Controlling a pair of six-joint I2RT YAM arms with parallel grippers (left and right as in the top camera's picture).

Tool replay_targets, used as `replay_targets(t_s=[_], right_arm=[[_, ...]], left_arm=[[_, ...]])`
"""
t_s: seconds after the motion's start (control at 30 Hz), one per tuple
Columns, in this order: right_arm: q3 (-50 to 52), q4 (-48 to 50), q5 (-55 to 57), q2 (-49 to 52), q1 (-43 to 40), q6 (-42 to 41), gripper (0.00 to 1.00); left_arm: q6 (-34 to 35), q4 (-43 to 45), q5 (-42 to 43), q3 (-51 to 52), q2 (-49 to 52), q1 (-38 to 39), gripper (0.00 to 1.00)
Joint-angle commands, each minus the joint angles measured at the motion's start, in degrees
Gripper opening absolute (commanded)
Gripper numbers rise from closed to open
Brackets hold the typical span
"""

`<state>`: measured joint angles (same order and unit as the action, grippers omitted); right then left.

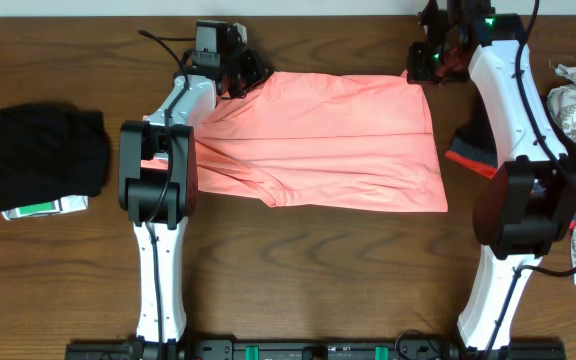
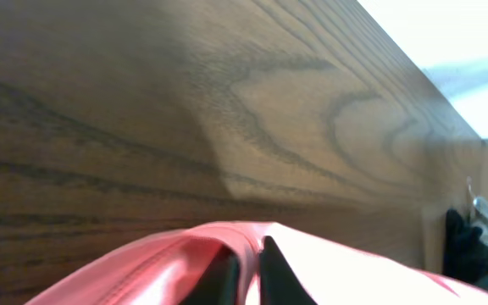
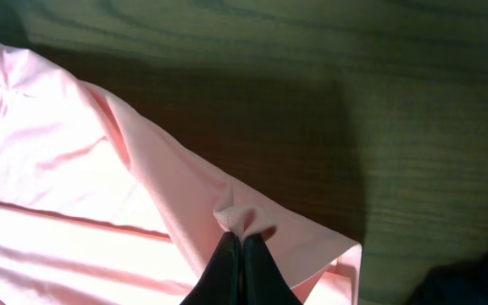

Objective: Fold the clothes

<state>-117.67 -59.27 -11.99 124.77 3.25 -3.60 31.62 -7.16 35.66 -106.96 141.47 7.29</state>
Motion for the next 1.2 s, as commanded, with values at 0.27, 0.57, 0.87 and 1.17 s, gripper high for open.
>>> replay_targets(t_s=[0.27, 0.57, 0.87, 1.17], right_arm=[[-0.1, -0.8, 0.2, -1.1, 0.2, 1.4, 0.01], [-0.1, -1.0, 0.7, -1.2, 0.0, 2.4, 0.01], [-0.1, -2.3, 3.2, -1.3, -0.7, 2.4, 0.01], [-0.1, -2.3, 3.2, -1.3, -0.6, 2.4, 0.01]], left_arm=[[-1.5, -2.5, 2.7, -1.1, 1.2, -0.6, 0.06], [-12.8, -15.9, -1.9, -1.1, -4.3, -0.9, 0.06], [-14.2, -18.7, -3.4, -1.1, -10.8, -1.2, 0.06], [-14.2, -18.7, -3.4, -0.8, -10.6, -1.2, 0.07]])
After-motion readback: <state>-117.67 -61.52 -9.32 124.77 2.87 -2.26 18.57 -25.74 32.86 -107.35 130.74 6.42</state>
